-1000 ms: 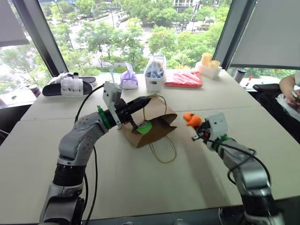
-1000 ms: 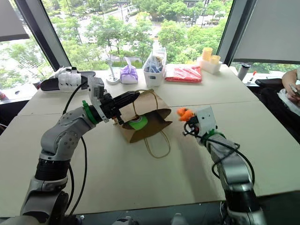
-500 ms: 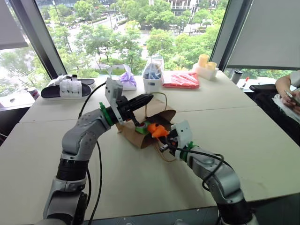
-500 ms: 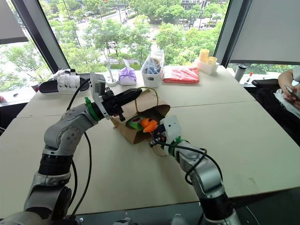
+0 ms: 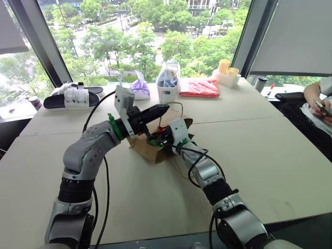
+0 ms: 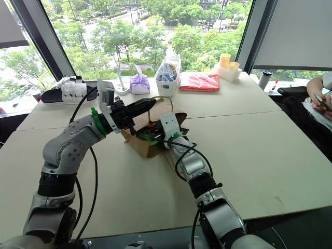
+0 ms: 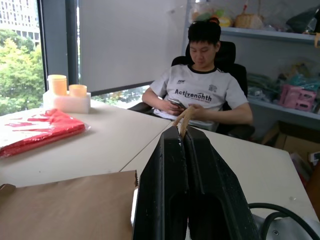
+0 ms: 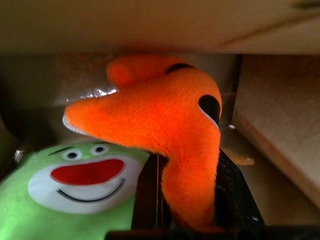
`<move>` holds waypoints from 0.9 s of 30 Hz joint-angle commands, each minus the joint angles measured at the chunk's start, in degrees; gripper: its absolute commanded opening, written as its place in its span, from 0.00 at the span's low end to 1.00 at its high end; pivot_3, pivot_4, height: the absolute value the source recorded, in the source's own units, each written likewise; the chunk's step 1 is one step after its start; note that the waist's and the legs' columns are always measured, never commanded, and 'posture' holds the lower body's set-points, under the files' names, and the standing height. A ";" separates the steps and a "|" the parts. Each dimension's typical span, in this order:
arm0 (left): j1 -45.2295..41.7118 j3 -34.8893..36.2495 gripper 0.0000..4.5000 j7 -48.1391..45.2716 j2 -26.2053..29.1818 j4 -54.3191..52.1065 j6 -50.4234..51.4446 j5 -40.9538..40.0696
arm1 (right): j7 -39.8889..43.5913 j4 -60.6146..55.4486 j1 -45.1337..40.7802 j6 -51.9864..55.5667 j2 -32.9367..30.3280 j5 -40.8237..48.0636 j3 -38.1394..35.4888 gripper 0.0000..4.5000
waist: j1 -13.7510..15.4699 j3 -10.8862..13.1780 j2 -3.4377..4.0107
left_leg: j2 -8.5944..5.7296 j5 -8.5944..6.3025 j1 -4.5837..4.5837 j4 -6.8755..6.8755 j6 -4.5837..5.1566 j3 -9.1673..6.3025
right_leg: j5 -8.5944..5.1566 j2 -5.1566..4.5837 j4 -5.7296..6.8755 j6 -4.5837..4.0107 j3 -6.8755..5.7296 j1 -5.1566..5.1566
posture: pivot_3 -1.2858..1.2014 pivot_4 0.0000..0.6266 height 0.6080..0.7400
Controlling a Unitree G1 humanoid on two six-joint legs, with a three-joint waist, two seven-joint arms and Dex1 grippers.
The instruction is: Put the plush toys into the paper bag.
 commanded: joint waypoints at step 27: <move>0.37 0.57 0.00 -2.11 -1.28 0.30 -2.69 0.62 | 9.92 -53.47 31.22 34.92 -17.72 7.77 -2.83 0.99 | -0.61 -0.01 0.00 | 0.00 -0.15 -0.24 0.12 0.26 -0.01 | 0.00 0.00 0.03 0.00 -0.03 -0.15 | 0.52 0.24 1.00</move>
